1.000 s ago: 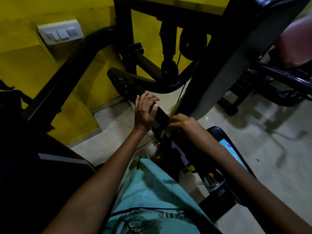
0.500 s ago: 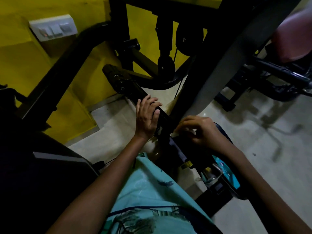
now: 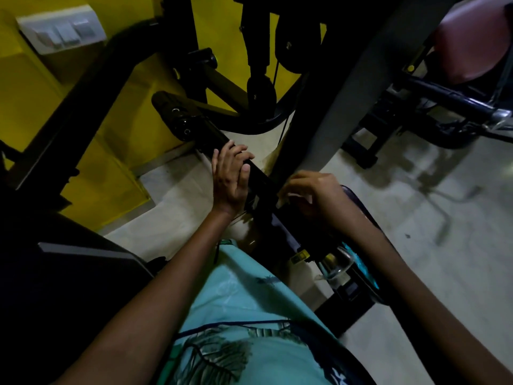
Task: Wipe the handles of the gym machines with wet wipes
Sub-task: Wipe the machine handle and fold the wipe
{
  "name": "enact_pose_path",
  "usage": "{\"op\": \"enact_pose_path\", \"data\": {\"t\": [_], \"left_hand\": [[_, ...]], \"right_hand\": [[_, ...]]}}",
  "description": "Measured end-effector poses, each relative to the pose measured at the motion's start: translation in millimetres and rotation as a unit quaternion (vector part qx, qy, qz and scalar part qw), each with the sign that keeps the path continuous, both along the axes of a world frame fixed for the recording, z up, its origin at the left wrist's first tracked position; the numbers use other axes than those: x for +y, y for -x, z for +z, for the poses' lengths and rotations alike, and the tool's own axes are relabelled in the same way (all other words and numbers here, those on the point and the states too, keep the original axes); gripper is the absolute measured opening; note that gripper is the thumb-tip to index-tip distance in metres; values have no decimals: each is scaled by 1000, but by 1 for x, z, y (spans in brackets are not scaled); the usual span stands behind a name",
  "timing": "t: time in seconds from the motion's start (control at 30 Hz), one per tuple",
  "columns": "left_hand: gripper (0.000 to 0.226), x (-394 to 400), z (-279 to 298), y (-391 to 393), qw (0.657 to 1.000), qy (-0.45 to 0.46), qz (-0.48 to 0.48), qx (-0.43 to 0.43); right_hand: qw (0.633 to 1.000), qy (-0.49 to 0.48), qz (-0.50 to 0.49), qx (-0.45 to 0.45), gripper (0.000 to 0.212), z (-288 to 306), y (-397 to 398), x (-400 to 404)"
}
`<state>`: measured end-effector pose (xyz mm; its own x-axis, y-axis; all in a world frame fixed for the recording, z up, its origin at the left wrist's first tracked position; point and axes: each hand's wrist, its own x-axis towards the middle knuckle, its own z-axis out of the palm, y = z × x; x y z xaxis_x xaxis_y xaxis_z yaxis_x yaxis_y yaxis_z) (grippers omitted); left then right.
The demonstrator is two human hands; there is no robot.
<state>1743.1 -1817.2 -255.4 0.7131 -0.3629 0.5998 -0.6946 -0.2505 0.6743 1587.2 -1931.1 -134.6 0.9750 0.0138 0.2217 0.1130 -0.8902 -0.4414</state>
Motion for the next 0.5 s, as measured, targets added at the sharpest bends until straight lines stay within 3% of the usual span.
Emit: {"op": "enact_pose_path", "data": {"t": [0.23,0.4,0.5], "left_hand": [[46,1,0,-1,1000,0,1,-6],[49,0,0,1,1000,-9,6,0],[55,1,-1,0,1000,0,2,1]], "right_hand": [[998,-52,41,12,18,10,23,-8],[999,5,31,-22,14,1,12,6],[997,-21,72,2,19,1,22,8]]}}
